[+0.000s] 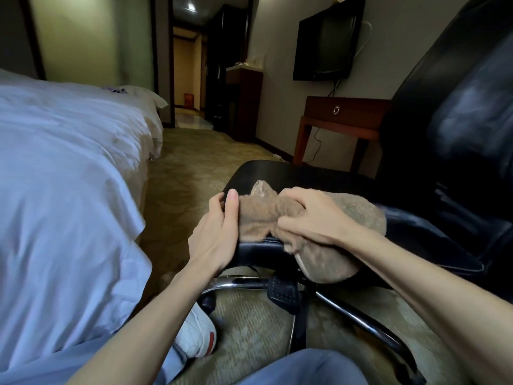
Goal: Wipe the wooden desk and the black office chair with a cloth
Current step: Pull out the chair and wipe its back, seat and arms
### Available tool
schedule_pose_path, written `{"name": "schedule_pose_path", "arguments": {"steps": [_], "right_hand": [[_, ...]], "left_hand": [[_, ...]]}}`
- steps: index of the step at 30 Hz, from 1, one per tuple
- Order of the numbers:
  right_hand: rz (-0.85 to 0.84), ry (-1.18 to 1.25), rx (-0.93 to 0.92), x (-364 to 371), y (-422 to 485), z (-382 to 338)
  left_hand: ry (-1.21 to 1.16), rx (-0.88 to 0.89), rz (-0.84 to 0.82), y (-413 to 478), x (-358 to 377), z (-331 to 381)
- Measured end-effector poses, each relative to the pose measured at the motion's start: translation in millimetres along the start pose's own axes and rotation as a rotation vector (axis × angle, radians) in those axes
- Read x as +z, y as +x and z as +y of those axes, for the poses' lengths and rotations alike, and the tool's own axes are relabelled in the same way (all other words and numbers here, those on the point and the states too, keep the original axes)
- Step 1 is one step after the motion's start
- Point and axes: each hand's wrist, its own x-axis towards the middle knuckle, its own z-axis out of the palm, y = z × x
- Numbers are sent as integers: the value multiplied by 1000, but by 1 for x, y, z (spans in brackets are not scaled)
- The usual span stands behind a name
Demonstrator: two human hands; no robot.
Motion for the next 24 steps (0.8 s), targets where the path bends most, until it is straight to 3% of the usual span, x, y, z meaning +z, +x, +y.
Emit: {"name": "schedule_pose_path", "arguments": {"steps": [3, 6, 11, 12, 14, 18, 21, 24], "right_hand": [[-47, 45, -83, -15, -32, -13], [-124, 70, -43, -44, -41, -18], [334, -301, 14, -78, 8, 3], [362, -316, 54, -81, 20, 11], [264, -326, 160, -85, 51, 33], [-170, -286, 416, -64, 95, 70], [-153, -164, 537, -35, 105, 94], [-167, -225, 572, -10, 100, 104]], "left_hand": [[-133, -62, -12, 3, -5, 2], [-214, -104, -9, 4, -6, 7], [-253, -115, -29, 15, -8, 11], [-246, -92, -35, 17, -8, 12], [-224, -33, -33, 24, -6, 18], [-160, 88, -26, 33, 4, 41], [-105, 159, -40, 37, 17, 56], [31, 234, -66, 32, 27, 58]]}}
